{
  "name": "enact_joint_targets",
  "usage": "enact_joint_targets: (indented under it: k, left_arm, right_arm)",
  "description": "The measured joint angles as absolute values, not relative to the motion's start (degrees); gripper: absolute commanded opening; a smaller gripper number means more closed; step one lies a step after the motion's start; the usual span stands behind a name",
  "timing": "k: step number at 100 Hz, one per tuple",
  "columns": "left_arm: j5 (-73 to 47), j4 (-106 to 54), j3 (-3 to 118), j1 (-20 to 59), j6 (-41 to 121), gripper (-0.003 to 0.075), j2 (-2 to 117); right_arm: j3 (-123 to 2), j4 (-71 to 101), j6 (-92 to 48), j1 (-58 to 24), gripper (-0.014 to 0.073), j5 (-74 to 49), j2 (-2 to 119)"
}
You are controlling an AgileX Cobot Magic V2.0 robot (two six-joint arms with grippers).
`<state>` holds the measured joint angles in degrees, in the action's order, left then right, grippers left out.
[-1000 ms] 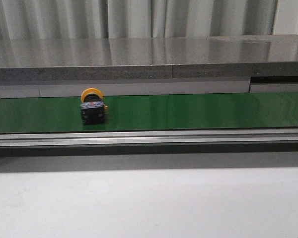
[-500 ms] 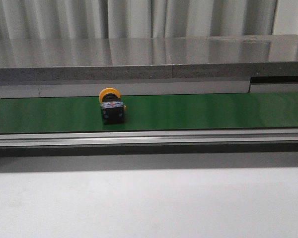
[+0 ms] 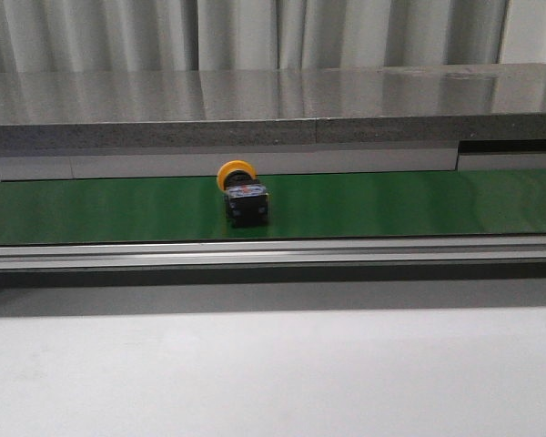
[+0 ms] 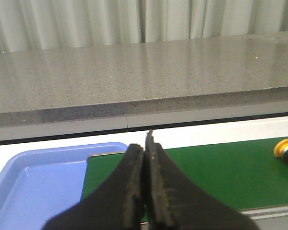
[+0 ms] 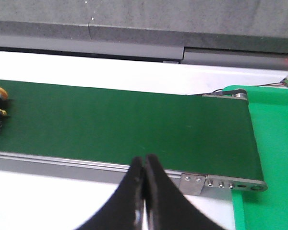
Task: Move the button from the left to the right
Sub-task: 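Move the right gripper down over the button at the belt's end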
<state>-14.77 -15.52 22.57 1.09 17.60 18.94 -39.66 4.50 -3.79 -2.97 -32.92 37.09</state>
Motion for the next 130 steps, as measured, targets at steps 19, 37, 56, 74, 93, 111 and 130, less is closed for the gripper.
enact_joint_targets:
  k: [19,37,56,74,93,111,130]
  left_arm:
    - [-14.8,-15.5,22.6,1.1,17.6,-0.002,18.9]
    - [-14.8,-15.5,22.6,1.1,17.6,-0.002,18.9]
    - [-14.8,-15.5,22.6,1.1,17.6,-0.002,18.9]
    - [-14.8,-15.5,22.6,1.1,17.6,-0.002,18.9]
    - [-14.8,-15.5,22.6,1.1,17.6,-0.002,18.9]
    - [-14.8,-15.5,22.6,1.1,17.6,-0.002,18.9]
    - [-14.8,-15.5,22.6,1.1,17.6,-0.002,18.9]
  right_arm:
    - [-46.1,7.1,-3.8,-3.0,-0.0068,-39.0,44.8]
    - [-47.2,9.5,-3.8,-3.0,-0.0068,-39.8,49.1]
    - [-47.2,9.9,-3.8,-3.0,-0.0063,-40.7,51.2]
    - [-47.2,10.1,-3.8,-3.0,0.0092,-41.1,51.4]
    - [-47.3,10.2,-3.8,-3.0,0.0449,-41.1,51.4]
    - [-47.3,10.4,-3.8,-3.0,0.0534,-41.1,51.4]
    - [-47.7,11.6,-3.8,-3.0,0.0529,-40.3,51.7]
